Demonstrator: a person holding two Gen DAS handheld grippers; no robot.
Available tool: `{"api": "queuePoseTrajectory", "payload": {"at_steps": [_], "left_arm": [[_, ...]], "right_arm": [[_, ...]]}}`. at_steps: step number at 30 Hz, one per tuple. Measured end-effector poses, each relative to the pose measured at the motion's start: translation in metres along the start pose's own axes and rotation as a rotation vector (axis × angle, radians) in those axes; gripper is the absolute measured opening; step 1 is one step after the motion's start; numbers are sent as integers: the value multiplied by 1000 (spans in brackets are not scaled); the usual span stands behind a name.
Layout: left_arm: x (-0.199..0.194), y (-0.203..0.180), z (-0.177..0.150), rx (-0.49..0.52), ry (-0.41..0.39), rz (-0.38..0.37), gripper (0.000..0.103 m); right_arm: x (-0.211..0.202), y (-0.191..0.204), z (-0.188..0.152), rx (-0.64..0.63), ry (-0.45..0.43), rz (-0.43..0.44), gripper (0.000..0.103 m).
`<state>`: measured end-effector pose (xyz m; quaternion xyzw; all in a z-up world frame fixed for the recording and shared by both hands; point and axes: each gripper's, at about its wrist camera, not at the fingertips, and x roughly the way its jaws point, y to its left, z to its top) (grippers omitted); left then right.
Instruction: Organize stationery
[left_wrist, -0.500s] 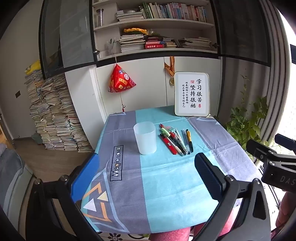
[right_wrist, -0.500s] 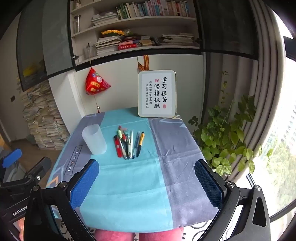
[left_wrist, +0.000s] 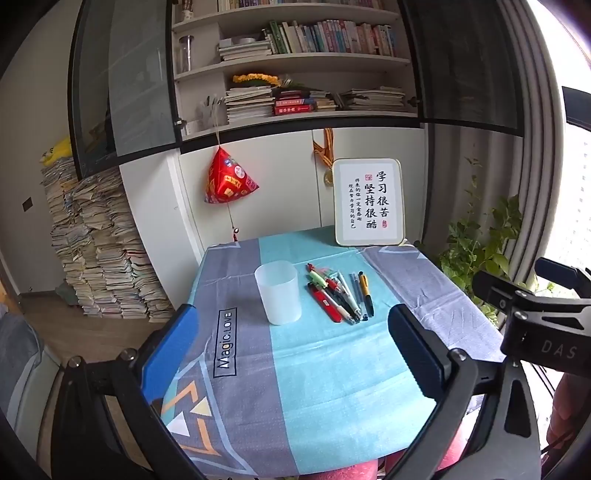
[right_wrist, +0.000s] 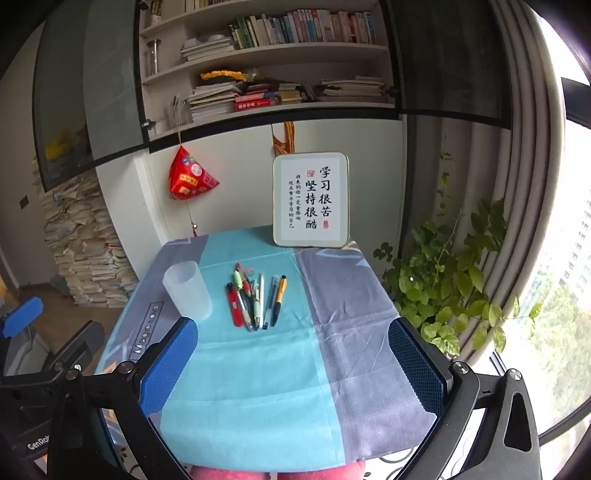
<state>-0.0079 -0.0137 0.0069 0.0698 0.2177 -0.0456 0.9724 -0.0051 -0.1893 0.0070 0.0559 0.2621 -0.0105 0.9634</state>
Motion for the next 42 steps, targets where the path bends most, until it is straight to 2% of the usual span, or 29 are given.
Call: {"api": "queuePoseTrajectory", "payload": {"at_steps": [11, 27, 36, 40, 42], "left_arm": [[-11, 4, 4, -14, -43, -11, 102], [-10, 8, 4, -26, -36, -30, 102], [-3, 14, 4, -41, -26, -23, 102], [1, 15, 3, -26, -36, 7, 102], [4, 18, 3, -33, -15, -9, 102]], "right_arm": [[-8, 4, 2, -8, -39, -10, 103], [-6, 4, -1, -1, -28, -16, 103], [-1, 4, -3, 1, -14, -24, 103], [6, 5, 0, 1, 0, -33, 103], [8, 6, 2, 2, 5, -36, 103]]}}
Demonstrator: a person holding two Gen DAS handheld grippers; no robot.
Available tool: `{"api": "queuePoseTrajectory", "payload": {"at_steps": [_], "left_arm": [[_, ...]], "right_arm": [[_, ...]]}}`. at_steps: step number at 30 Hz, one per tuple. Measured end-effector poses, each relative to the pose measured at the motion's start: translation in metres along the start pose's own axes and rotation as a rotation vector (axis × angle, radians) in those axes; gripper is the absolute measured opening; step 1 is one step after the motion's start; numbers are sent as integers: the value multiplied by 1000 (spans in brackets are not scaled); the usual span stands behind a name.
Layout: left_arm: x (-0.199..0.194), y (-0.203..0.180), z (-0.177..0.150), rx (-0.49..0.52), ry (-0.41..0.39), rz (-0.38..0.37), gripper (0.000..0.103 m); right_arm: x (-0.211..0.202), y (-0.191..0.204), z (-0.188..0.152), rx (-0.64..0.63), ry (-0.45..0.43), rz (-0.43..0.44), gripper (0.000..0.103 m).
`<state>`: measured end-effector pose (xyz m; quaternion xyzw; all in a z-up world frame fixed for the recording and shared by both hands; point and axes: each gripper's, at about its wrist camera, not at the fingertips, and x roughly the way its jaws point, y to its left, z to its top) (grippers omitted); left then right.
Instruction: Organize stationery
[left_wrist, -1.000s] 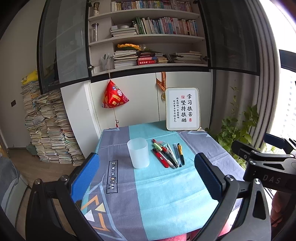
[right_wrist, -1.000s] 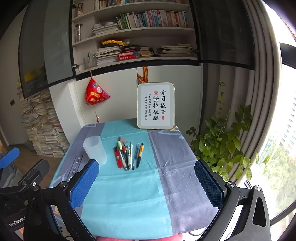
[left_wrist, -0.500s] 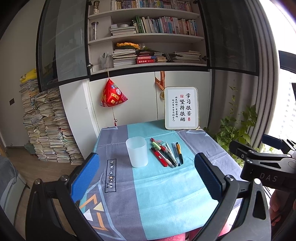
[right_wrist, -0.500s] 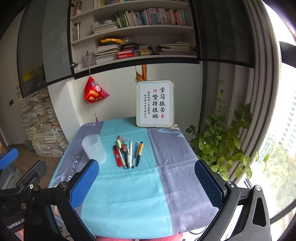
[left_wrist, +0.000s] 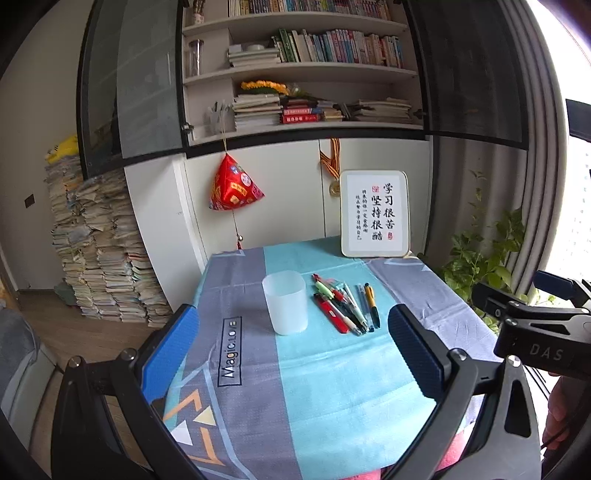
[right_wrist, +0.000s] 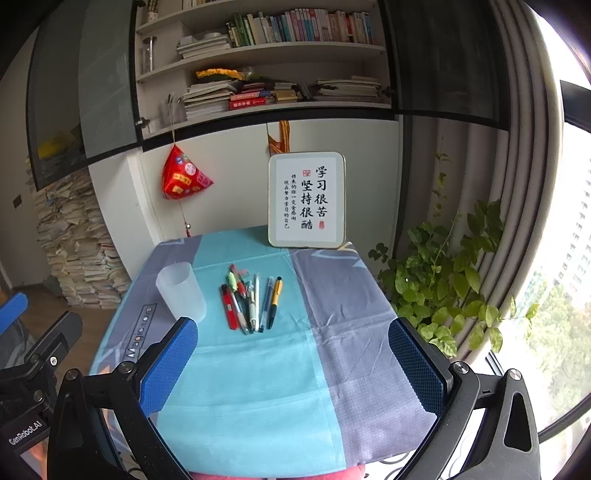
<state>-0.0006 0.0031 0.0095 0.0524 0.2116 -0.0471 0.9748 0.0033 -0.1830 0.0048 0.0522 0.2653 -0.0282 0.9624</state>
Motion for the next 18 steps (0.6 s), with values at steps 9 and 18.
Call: {"api": "queuePoseTrajectory", "payload": {"at_steps": [9, 18], "left_arm": [[16, 10, -4, -21, 2, 13, 102], [68, 26, -11, -19, 48, 26, 102]], "right_arm": [[14, 2, 3, 1, 24, -26, 103], [62, 1, 9, 3, 92, -74, 103]]}}
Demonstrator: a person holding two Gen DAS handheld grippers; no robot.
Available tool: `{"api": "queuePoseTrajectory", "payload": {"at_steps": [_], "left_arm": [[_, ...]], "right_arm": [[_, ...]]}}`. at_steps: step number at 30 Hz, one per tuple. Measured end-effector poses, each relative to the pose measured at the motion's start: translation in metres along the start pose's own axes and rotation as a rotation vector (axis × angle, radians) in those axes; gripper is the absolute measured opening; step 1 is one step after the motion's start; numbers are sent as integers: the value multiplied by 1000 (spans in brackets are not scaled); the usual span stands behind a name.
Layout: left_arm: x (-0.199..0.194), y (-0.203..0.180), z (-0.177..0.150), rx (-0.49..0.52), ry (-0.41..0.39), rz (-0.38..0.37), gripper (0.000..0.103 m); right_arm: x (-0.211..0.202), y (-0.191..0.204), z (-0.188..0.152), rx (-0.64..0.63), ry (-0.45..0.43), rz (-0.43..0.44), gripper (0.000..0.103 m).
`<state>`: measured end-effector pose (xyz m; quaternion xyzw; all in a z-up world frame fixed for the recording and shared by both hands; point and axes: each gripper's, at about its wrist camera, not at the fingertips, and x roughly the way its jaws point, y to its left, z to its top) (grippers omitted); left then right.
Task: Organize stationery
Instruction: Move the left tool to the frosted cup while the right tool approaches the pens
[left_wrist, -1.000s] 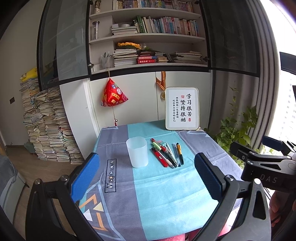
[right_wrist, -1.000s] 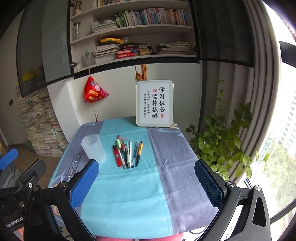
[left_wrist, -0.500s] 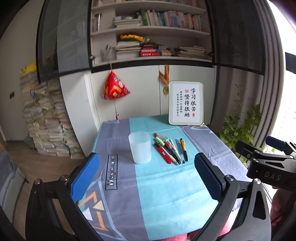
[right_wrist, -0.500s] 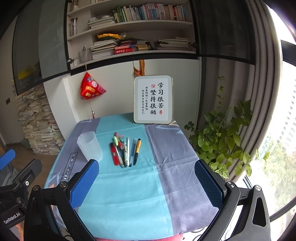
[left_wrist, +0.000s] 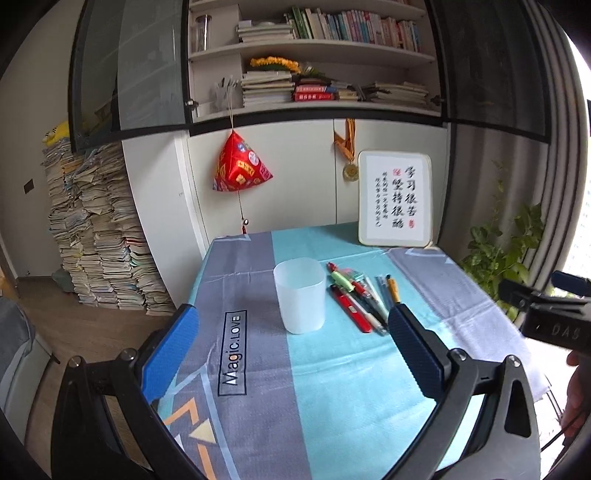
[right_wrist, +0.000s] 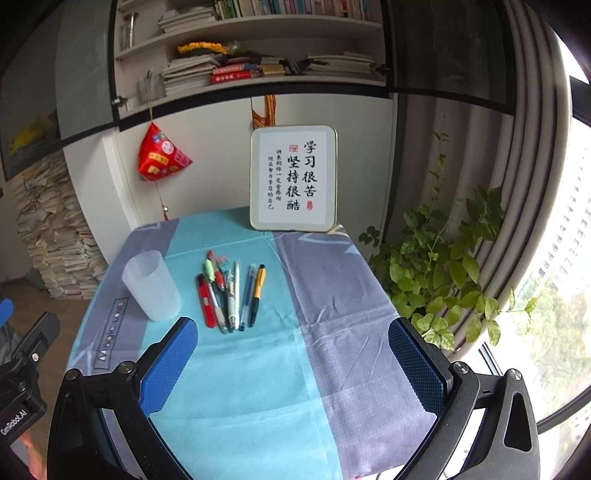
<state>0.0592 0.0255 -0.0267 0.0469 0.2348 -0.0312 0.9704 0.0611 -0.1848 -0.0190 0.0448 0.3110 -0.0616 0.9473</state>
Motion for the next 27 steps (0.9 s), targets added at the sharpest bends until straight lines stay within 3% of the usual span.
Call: {"api": "queuePoseTrajectory", "payload": {"at_steps": [7, 14, 21, 24, 26, 27], "left_arm": [[70, 13, -7, -35, 116, -39, 102], [122, 1, -5, -18, 166, -60, 102], [167, -6, 0, 2, 189, -5, 102], [180, -4, 2, -10, 198, -1, 102], [189, -3, 3, -15, 205, -1, 102], [193, -3, 3, -16, 208, 0, 102]], "right_arm": [[54, 0, 7, 22, 81, -12, 103], [109, 4, 15, 17, 142, -17, 103], [166, 9, 30, 0, 210, -20, 103], [185, 11, 38, 10, 237, -1, 88], [198, 16, 42, 4, 261, 27, 71], [203, 17, 44, -1, 271, 41, 70]]}}
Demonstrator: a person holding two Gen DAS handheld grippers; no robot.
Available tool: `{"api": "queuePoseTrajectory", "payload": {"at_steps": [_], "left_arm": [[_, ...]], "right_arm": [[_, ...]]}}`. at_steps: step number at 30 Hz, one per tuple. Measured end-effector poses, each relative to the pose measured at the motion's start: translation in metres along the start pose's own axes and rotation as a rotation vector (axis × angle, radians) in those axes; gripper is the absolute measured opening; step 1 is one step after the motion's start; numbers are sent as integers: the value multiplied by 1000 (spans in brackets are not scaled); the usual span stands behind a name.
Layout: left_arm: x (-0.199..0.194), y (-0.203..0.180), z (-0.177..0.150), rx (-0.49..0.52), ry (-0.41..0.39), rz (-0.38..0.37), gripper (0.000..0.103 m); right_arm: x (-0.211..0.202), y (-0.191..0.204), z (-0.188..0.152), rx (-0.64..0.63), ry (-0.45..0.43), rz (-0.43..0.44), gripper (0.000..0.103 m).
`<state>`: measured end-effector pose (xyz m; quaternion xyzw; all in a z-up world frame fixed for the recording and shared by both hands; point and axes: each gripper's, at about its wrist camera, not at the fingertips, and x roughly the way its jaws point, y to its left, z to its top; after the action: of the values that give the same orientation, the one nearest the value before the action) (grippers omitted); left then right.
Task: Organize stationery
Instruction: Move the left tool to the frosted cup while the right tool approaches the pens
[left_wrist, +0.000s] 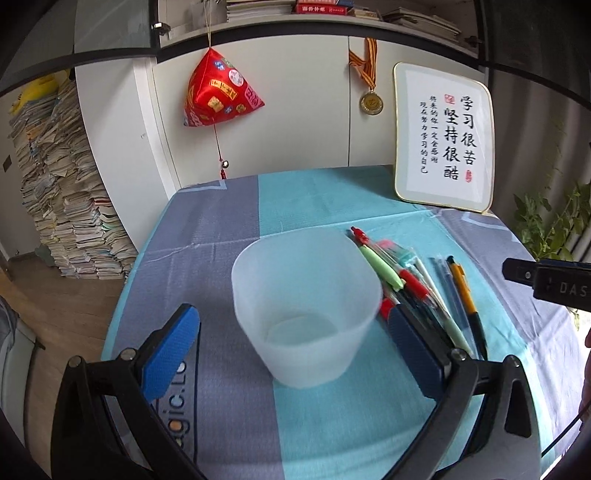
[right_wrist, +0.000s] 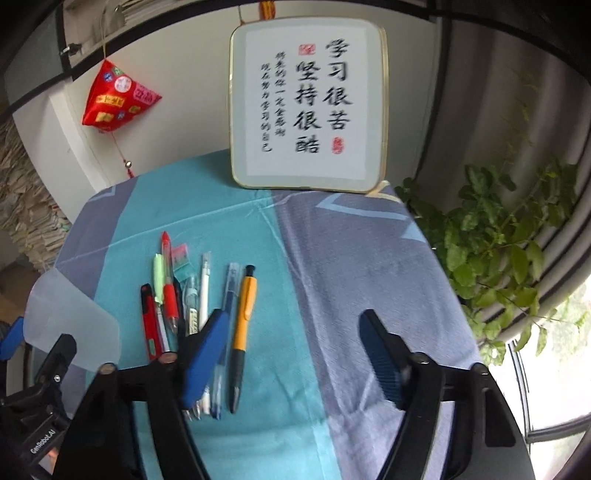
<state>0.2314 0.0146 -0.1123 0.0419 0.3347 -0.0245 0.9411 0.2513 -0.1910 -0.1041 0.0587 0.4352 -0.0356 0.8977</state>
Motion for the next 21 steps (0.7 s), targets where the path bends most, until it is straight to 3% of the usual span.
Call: {"api": "queuePoseTrajectory", "payload": {"at_steps": [3, 6, 8, 13, 21], "left_arm": [[8, 0, 0, 9, 7, -8, 96], [14, -2, 0, 32, 15, -37, 73], [14, -4, -1, 49, 5, -44, 73], [10, -8, 1, 125, -24, -150, 72], [11, -9, -4, 162, -48, -178, 74]], "right_arm": [[14, 6, 4, -10, 21, 35, 68], [25, 11, 6, -23, 39, 54, 48], [33, 12, 8, -22, 57, 60, 40], [44, 9, 10, -4, 73, 61, 39], [54, 10, 13, 16, 118, 100, 39]]}}
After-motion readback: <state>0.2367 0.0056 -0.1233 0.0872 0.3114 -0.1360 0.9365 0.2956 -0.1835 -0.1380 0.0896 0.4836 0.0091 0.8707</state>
